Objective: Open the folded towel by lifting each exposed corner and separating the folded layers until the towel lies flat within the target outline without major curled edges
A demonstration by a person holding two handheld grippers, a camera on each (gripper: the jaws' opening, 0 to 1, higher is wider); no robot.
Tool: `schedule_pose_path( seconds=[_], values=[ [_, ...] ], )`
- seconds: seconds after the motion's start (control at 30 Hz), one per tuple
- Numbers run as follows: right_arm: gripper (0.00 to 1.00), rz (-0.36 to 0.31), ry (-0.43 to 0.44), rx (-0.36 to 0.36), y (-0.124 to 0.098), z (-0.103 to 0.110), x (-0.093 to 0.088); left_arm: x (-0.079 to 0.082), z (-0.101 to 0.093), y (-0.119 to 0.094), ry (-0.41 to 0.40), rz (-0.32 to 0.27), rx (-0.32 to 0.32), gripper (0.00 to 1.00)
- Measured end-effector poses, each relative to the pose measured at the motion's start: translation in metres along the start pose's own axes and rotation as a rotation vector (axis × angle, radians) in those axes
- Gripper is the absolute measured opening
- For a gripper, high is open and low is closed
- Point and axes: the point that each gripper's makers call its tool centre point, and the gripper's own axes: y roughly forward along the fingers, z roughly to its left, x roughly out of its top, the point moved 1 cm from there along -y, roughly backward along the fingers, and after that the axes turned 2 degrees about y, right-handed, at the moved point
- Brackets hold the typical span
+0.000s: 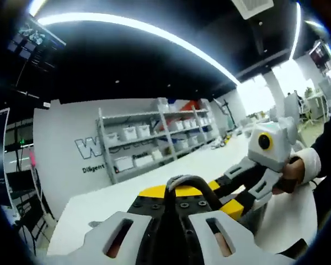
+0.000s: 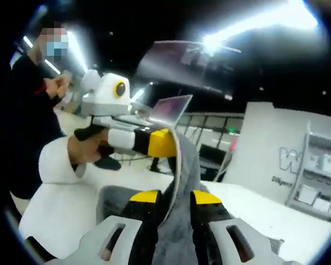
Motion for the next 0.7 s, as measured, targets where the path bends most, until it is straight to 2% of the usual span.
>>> schedule_pose_path(
  seconds=[0.13, 0.27, 0.37, 0.4, 0.47, 0.53, 0.57, 0.63, 0.7],
  values=[
    [0.16, -0.016, 0.045, -0.011, -0.001, -0.007, 0.003, -0.006, -0.012, 0.006, 0.024, 0.038, -0.029, 0.01],
    [0.15, -0.025, 0.089, -0.025, -0.002, -0.015, 0.004, -0.014, -0.022, 0.013, 0.094, 0.075, -0.055, 0.01],
    [0.13, -0.026, 0.101, -0.033, -0.003, -0.018, 0.003, -0.016, -0.028, 0.016, 0.173, 0.073, -0.080, 0.02],
    [0.12, -0.026, 0.105, -0.036, -0.003, -0.019, 0.003, -0.015, -0.026, 0.016, 0.199, 0.067, -0.063, 0.02],
    [0.10, -0.023, 0.106, -0.039, -0.004, -0.021, 0.002, -0.017, -0.028, 0.017, 0.199, 0.074, -0.067, 0.02],
    [0.03, -0.019, 0.089, -0.048, -0.005, -0.021, 0.002, -0.017, -0.028, 0.017, 0.212, 0.068, -0.076, 0.02],
    [0.00, -0.022, 0.081, -0.048, -0.005, -0.020, 0.002, -0.017, -0.025, 0.018, 0.251, 0.064, -0.066, 0.02],
    [0.00, -0.023, 0.086, -0.044, -0.006, -0.020, 0.003, -0.017, -0.022, 0.019, 0.323, 0.054, -0.059, 0.02],
    [0.00, -0.022, 0.085, -0.047, -0.006, -0.020, 0.003, -0.019, -0.022, 0.019, 0.321, 0.059, -0.053, 0.04]
  ],
)
